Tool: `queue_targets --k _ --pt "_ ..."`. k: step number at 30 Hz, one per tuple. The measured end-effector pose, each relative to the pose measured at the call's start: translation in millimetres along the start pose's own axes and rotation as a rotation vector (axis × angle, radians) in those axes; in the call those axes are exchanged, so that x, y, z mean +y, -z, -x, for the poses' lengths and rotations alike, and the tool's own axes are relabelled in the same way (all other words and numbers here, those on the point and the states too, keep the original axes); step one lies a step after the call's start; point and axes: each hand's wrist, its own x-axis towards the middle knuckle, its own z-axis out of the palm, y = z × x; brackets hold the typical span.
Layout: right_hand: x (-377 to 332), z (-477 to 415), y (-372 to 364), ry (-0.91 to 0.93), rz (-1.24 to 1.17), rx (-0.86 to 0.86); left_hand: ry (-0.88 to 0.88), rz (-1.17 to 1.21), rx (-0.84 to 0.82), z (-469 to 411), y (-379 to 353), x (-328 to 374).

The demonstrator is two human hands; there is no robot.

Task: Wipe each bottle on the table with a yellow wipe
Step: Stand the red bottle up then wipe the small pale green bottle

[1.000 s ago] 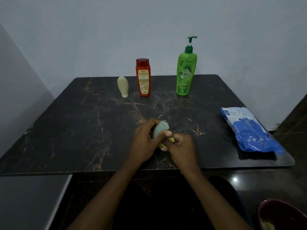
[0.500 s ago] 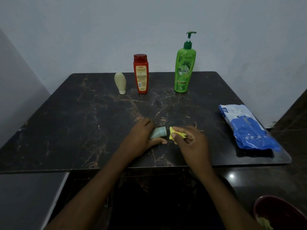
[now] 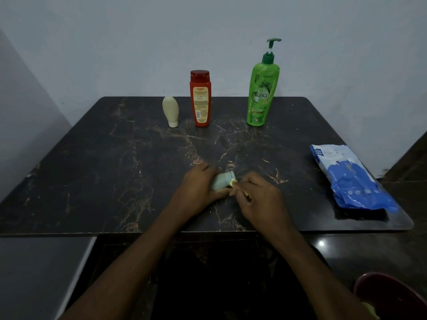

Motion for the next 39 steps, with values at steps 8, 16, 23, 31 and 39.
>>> queue_targets --k 8,16,23,31,39 --pt "2.3 -0.9 -10.7 -0.014 0.073 -0.052 -0.004 0.03 -0.055 1.6 -2.9 -2.0" --pt "2.7 -10.6 3.7 -0.004 -0.038 0.009 -0.062 0.048 -0.013 2.0 -2.0 4.0" --pt "-10.8 -37.1 13.9 -0.105 0.129 -0.211 -0.174 -0.074 0.071 4.2 -1.6 10.8" --pt "-14.8 -10.5 10.6 -0.051 0.063 -0.081 -0.132 -0.071 0.056 9.0 1.0 14.2" --pt "-17.8 -62.5 25.4 -0.264 0.162 -0.429 -0.216 -0.304 0.142 11.8 4.6 16.4"
